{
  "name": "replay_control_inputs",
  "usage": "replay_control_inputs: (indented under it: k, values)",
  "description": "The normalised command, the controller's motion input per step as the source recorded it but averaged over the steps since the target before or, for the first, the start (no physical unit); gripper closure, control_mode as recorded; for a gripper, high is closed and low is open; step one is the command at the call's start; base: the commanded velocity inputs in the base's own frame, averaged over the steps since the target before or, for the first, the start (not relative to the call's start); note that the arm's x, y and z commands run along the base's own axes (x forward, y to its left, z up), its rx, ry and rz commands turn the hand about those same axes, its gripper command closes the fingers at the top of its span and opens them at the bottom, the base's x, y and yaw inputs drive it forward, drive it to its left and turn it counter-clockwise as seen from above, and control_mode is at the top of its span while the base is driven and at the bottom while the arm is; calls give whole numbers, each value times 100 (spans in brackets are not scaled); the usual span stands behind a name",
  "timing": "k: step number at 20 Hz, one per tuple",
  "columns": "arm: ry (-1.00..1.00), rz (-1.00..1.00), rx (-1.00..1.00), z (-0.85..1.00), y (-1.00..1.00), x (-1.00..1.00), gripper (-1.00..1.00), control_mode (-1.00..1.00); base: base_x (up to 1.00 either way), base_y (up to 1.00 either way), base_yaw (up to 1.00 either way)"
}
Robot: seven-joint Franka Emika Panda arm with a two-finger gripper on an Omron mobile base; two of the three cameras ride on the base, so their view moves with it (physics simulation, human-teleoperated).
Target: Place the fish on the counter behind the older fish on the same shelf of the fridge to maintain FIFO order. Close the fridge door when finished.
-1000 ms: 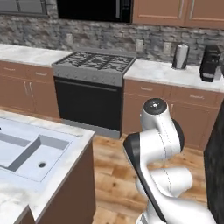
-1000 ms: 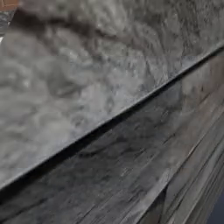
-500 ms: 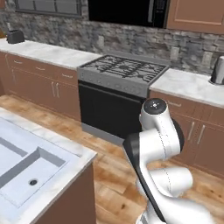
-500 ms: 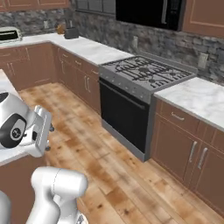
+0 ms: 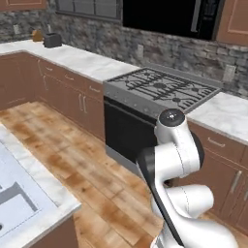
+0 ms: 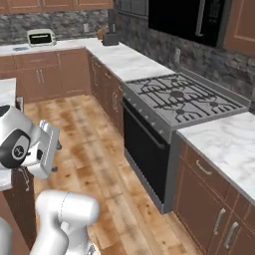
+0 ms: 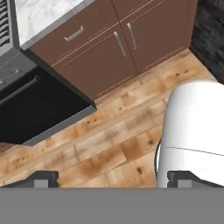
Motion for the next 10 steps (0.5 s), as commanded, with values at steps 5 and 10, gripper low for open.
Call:
replay_control_inputs:
  k: [5, 10]
  values:
    - [0, 0, 0, 0, 0, 0, -100, 100, 100, -46, 41]
    - [0, 0, 0, 0, 0, 0, -100, 100, 100, -41, 42]
